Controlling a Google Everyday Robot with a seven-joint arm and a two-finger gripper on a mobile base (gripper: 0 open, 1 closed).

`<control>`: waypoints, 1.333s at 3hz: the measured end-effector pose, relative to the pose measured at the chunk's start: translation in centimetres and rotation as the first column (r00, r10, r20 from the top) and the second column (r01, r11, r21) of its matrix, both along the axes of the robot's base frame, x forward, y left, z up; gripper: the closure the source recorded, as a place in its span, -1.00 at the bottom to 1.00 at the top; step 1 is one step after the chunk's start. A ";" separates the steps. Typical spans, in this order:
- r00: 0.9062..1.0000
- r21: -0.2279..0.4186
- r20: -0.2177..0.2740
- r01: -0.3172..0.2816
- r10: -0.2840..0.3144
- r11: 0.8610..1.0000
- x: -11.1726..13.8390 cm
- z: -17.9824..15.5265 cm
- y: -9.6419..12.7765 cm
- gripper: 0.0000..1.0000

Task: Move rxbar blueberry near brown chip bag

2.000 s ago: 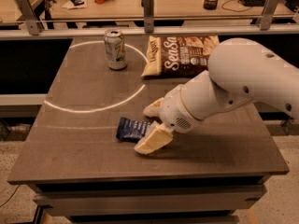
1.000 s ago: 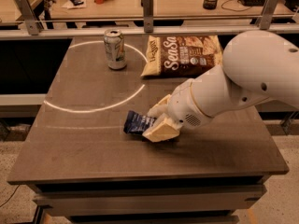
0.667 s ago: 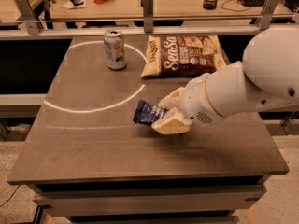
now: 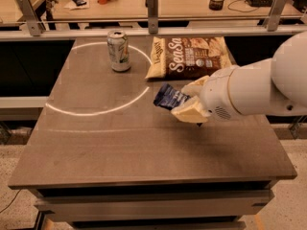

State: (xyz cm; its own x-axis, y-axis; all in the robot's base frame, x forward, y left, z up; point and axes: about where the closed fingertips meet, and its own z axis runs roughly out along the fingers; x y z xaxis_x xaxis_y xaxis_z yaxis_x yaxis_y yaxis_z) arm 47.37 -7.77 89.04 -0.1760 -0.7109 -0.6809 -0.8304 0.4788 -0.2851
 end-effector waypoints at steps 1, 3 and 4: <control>0.995 -0.018 0.077 0.067 -0.065 0.998 2.8 0.4 -1.6 1.00; 0.981 -0.080 0.133 0.153 -0.142 0.985 8.6 -1.6 -3.1 1.00; 0.976 -0.109 0.129 0.188 -0.174 0.976 10.6 -3.8 -3.9 1.00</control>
Offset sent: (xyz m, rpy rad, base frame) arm 0.1047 -0.0410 -0.0081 -0.1122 -0.1810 -0.1844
